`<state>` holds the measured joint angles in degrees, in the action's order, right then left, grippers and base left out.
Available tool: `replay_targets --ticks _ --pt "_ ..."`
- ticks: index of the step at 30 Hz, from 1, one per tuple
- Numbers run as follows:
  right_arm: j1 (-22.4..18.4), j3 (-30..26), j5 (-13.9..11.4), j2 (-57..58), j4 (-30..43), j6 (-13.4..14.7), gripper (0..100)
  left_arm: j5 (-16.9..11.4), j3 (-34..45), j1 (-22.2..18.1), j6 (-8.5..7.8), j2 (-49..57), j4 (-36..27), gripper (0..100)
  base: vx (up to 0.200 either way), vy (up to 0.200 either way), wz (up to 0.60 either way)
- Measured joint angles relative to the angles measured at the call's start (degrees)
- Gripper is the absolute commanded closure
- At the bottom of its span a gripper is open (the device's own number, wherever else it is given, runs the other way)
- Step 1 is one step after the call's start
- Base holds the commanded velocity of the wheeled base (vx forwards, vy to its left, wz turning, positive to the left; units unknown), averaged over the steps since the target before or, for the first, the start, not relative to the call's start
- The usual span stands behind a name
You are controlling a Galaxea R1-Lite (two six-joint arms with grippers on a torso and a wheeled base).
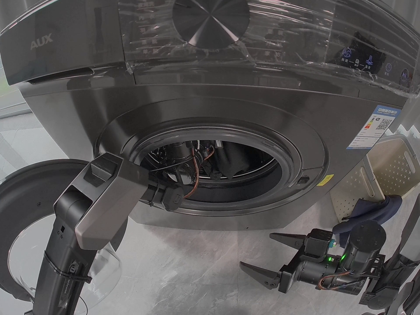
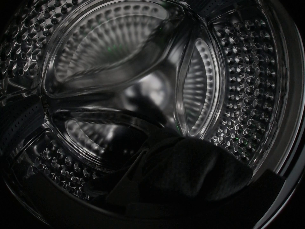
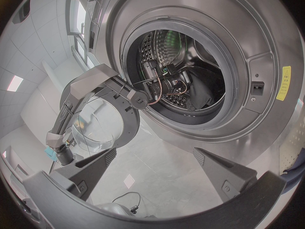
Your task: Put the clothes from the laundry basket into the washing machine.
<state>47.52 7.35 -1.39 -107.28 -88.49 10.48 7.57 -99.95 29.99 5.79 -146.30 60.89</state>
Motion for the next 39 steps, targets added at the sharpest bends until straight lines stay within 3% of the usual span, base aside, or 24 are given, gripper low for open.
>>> replay_targets --ticks 3,4,9,13,21,27,28,35,39 --pt "-0.1 0.0 0.0 -0.2 0.0 0.0 0 0.2 -1.5 -0.1 0.26 -0.8 -0.4 100 0.0 0.0 0.0" --pt "-0.2 0.1 0.0 -0.2 0.0 0.0 0 0.2 -1.5 -0.1 0.55 -0.9 -0.4 0 0.0 0.0 0.0" --pt "-0.3 0.1 0.0 -0.4 0.0 0.0 0 0.3 0.5 0.3 2.33 -0.3 -1.2 0 0.0 0.0 0.0" --pt "-0.3 0.1 0.0 -0.4 0.0 0.0 0 -1.2 7.6 0.7 3.93 2.6 -3.9 0 0.0 0.0 0.0" --pt "0.0 0.1 0.0 -0.5 0.0 0.0 0 -4.9 19.7 2.0 5.24 7.4 -7.5 0 0.0 0.0 0.0" --pt "0.3 0.1 0.0 -0.5 0.0 0.0 0 -5.6 20.8 2.9 5.51 7.4 -7.5 0 0.0 0.0 0.0" --pt "0.4 0.1 0.0 -0.5 0.0 0.0 0 -5.6 20.7 3.2 5.53 7.1 -7.5 100 0.0 0.0 0.0" --pt "0.4 0.1 0.0 -1.0 0.0 0.0 0 -5.4 16.9 4.1 6.08 4.8 -5.8 100 0.0 0.0 0.0" --pt "0.5 0.1 0.0 -1.1 -0.1 0.0 0 -3.4 11.8 4.1 6.9 2.8 -5.0 100 0.0 0.0 0.0"
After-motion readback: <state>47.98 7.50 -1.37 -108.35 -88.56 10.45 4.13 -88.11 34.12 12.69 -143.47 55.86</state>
